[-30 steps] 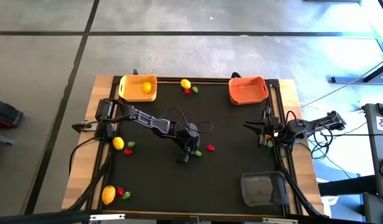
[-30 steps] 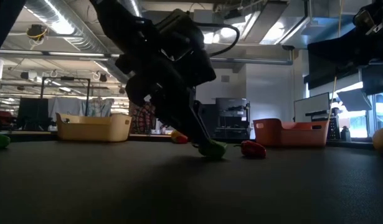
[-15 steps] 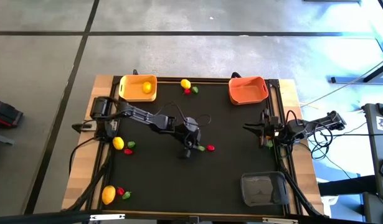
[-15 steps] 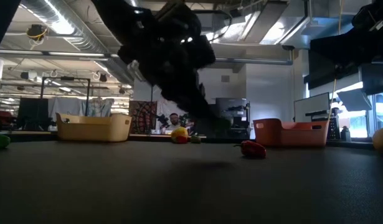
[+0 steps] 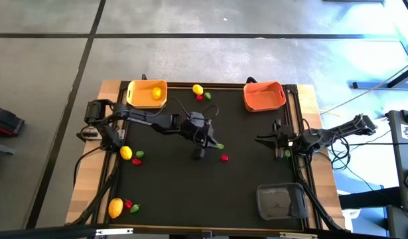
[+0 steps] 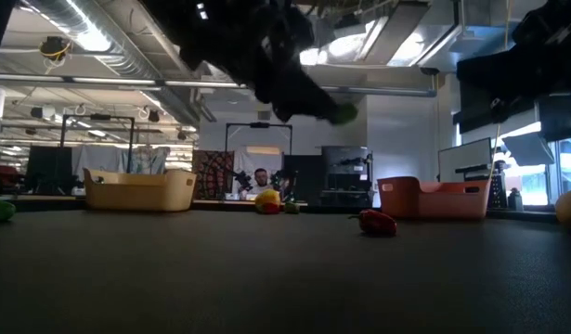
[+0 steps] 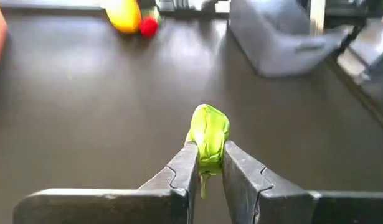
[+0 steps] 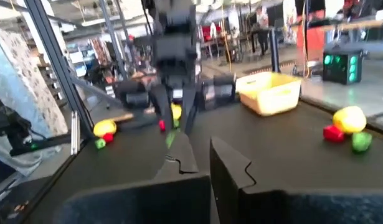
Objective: Sort produce into baskets
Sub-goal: Put the green chili pepper into the orange bin
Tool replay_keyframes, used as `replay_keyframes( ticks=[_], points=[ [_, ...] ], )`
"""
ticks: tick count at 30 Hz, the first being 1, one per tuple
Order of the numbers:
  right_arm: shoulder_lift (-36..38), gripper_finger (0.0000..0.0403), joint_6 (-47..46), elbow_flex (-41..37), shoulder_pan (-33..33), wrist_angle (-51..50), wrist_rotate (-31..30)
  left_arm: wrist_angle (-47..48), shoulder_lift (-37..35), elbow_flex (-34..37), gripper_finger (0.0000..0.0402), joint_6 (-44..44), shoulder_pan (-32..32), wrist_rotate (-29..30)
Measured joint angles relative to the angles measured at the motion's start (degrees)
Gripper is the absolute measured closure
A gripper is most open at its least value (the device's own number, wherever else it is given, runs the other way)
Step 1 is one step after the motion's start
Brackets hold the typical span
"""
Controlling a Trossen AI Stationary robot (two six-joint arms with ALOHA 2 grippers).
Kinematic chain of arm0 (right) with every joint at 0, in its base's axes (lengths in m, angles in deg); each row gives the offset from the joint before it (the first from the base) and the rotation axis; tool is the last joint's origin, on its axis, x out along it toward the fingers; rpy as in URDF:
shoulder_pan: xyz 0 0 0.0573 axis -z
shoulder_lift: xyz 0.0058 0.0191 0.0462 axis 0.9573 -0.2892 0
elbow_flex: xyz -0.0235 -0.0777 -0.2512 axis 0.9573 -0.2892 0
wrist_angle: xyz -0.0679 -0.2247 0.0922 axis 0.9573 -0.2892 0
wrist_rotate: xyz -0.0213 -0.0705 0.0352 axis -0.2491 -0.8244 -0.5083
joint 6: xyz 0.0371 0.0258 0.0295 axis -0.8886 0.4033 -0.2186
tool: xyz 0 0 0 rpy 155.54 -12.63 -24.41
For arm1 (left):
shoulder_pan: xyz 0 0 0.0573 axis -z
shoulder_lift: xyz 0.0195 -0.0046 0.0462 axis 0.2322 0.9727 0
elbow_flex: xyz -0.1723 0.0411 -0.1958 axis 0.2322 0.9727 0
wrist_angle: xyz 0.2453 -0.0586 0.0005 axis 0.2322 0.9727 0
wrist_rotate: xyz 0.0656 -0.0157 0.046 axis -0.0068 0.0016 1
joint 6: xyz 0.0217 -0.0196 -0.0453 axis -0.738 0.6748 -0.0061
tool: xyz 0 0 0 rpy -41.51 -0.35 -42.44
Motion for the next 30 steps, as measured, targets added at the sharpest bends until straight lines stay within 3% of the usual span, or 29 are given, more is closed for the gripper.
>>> replay_keyframes(
  ticks=[11,19,22,30],
  points=[
    [-18.49,0.0394,-3.07,0.0,0.0,18.69,0.48,-11.88,-0.33,0.0,0.034,3.13,-1.35,0.79],
    [-31.16,0.029,-2.19,0.17,0.0,35.3,-0.84,-17.31,-0.33,0.0,0.0339,4.49,-1.28,2.35],
    [-36.0,0.0259,3.07,2.14,0.0,39.82,-0.93,-19.08,-0.33,0.0,0.0339,5.91,-1.28,2.35],
    [-48.91,0.0242,13.42,13.28,0.02,40.26,-2.18,-19.58,-0.33,0.0,0.0339,7.27,-0.98,2.35]
  ],
)
